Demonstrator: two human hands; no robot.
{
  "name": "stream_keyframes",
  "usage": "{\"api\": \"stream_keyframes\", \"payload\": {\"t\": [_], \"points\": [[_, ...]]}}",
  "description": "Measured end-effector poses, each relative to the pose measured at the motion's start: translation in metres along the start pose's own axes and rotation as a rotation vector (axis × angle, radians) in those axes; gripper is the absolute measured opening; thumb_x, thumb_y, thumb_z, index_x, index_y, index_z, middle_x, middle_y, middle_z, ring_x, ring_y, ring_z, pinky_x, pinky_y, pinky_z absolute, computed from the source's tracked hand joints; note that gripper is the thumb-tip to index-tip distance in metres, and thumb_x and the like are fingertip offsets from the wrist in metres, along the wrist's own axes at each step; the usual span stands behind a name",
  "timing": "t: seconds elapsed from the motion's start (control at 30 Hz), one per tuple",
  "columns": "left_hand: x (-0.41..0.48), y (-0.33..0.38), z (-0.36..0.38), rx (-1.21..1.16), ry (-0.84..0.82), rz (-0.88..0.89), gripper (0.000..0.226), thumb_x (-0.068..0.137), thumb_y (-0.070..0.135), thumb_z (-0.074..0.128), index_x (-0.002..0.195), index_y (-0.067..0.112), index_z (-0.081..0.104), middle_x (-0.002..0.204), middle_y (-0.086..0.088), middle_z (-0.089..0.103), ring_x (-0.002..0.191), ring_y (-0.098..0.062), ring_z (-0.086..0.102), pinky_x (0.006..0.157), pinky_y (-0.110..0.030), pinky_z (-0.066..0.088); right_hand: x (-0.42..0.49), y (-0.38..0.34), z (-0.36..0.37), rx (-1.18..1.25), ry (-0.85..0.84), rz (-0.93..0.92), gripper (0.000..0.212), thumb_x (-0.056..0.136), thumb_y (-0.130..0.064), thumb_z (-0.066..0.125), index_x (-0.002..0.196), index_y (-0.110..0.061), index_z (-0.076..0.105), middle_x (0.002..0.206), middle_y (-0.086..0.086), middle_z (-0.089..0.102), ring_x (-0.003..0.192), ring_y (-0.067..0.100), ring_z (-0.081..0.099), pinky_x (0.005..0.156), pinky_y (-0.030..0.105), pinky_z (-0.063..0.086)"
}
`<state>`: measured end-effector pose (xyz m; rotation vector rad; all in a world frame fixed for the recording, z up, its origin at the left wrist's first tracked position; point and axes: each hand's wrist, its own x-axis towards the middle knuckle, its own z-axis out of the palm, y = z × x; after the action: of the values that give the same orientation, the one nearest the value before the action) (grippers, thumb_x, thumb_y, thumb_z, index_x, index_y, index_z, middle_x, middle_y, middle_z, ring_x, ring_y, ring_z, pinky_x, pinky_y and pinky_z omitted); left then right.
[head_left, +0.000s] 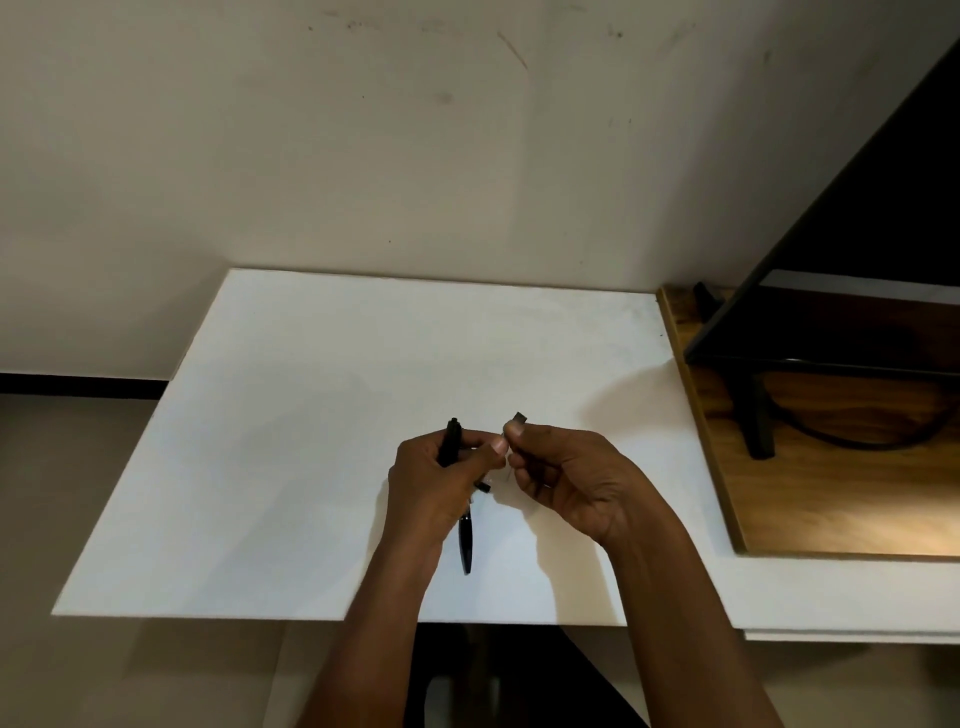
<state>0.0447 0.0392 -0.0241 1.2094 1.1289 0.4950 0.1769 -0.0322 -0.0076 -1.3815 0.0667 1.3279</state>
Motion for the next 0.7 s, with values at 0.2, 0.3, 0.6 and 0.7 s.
{"api": "stream_keyframes", "payload": {"t": [0.2,0.3,0.6,0.7], "points": [[0.005,0.002,-0.014,-0.074,0.147,-0.058,0.037,0.084,0.057,0.068,0.086,0.021,0.077,0.073,0.009,0.075,0.048,-0.007,0.052,0.054,-0.023,0.041,0.000,-0.012,-0.031,-0.210,0.162,-0.054,0.009,0.078,-0.004,0.081,0.083,0.001,0.078,0.070,0.010,0.075,0.062,0.017,0.065,0.058,0.024,0.058],[0.006,0.005,-0.017,-0.104,0.132,-0.076,0.041,0.092,0.059,0.055,0.094,0.023,0.075,0.085,0.002,0.078,0.055,-0.013,0.055,0.055,-0.026,0.041,0.002,-0.006,-0.037,-0.422,0.220,-0.077,0.006,0.078,-0.002,0.081,0.078,0.003,0.078,0.071,0.014,0.077,0.060,0.020,0.066,0.058,0.024,0.056],[0.002,0.009,-0.009,-0.068,0.060,-0.047,0.021,0.102,0.028,0.051,0.112,0.014,0.062,0.091,-0.005,0.078,0.056,-0.014,0.056,0.054,-0.029,0.039,0.015,0.005,-0.029,-0.635,0.367,-0.189,0.024,0.060,-0.013,0.094,0.073,-0.001,0.079,0.072,0.017,0.075,0.059,0.021,0.067,0.062,0.030,0.060],[0.001,0.007,-0.009,-0.039,0.051,-0.002,0.016,0.103,0.024,0.050,0.114,0.013,0.053,0.093,-0.002,0.078,0.050,-0.006,0.058,0.044,-0.018,0.040,0.015,0.006,-0.028,-0.699,0.402,-0.222,0.023,0.057,-0.016,0.095,0.068,-0.005,0.077,0.070,0.016,0.076,0.063,0.025,0.070,0.076,0.042,0.063]]}}
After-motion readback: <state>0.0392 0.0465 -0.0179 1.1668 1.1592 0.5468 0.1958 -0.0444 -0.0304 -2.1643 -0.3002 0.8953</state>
